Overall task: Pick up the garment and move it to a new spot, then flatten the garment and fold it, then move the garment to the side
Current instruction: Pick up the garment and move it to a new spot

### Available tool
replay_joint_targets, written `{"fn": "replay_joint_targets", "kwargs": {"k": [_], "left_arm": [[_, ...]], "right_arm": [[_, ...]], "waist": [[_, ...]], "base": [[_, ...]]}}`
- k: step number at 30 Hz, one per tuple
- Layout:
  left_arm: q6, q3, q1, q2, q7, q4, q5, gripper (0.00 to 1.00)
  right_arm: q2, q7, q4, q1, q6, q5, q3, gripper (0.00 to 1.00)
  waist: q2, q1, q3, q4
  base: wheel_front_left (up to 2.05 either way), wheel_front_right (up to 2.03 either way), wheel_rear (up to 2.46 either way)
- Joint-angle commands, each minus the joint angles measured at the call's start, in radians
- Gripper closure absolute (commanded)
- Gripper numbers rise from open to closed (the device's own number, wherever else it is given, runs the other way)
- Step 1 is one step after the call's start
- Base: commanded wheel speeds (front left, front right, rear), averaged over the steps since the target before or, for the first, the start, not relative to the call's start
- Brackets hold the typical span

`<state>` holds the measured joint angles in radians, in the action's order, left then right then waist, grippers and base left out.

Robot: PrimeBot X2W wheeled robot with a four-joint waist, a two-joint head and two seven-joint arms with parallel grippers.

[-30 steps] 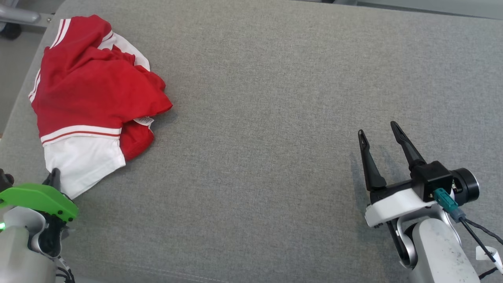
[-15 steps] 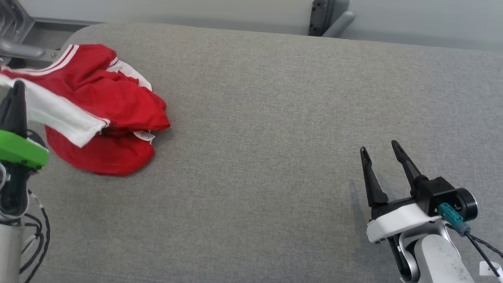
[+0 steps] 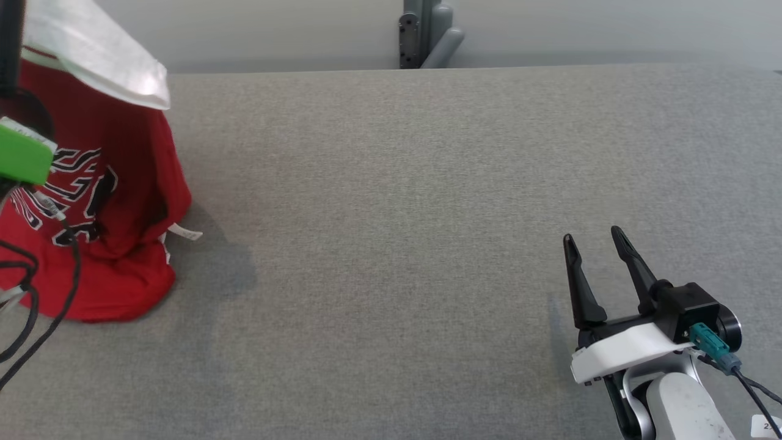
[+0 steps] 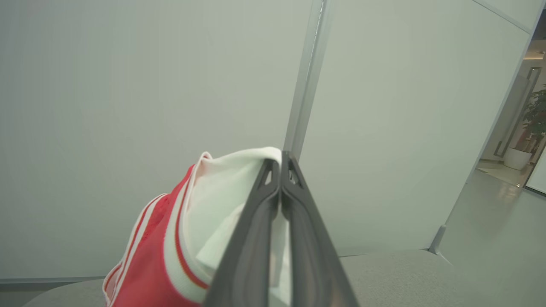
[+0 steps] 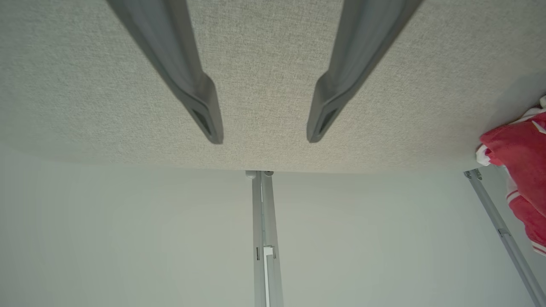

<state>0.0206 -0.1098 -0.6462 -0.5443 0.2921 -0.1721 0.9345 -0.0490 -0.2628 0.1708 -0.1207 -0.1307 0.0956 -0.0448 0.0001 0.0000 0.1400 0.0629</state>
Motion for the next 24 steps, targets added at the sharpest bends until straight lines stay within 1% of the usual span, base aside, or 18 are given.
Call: {"fn": "replay_joint_targets", "kwargs": {"k": [1, 2, 7, 13, 15, 20, 24], "left_arm": [[0.010, -0.021, -0.034, 0.013, 0.039, -0.044, 0.022, 1.00], [0.010, -0.021, -0.034, 0.013, 0.039, -0.044, 0.022, 1.00], [0.024, -0.093, -0.097, 0.034, 0.126, -0.113, 0.041, 1.00], [0.038, -0.178, -0.187, 0.093, 0.205, -0.140, 0.075, 1.00], [0.039, -0.205, -0.221, 0.106, 0.230, -0.139, 0.070, 1.00], [0.048, -0.260, -0.286, 0.131, 0.274, -0.086, 0.051, 1.00], [0.028, -0.307, -0.327, 0.131, 0.275, 0.019, -0.004, 1.00]], "right_arm": [[-0.003, -0.003, -0.005, 0.013, 0.000, 0.012, -0.005, 0.00], [-0.003, -0.003, -0.005, 0.013, 0.000, 0.012, -0.005, 0.00], [-0.003, -0.003, -0.008, 0.006, 0.000, 0.039, -0.016, 0.00], [-0.003, -0.003, -0.015, 0.002, 0.000, 0.060, -0.018, 0.00], [-0.003, -0.003, -0.018, -0.005, 0.000, 0.067, -0.020, 0.00], [-0.002, -0.003, -0.028, -0.023, 0.000, 0.102, -0.037, 0.00], [-0.002, -0.003, -0.037, -0.035, 0.000, 0.133, -0.050, 0.00]], "waist": [[-0.0001, 0.0000, -0.008, -0.076], [-0.0001, 0.0000, -0.008, -0.076], [-0.0001, 0.0000, -0.005, -0.157], [-0.0001, 0.0000, 0.010, -0.253], [-0.0001, 0.0000, 0.022, -0.287], [-0.0001, 0.0000, 0.067, -0.379], [-0.0001, 0.0000, 0.111, -0.450]], "base": [[0.00, 0.00, 0.00], [0.00, 0.00, 0.00], [0.00, 0.00, 0.00], [0.00, 0.00, 0.00], [0.00, 0.00, 0.00], [0.00, 0.00, 0.00], [0.00, 0.00, 0.00]]}}
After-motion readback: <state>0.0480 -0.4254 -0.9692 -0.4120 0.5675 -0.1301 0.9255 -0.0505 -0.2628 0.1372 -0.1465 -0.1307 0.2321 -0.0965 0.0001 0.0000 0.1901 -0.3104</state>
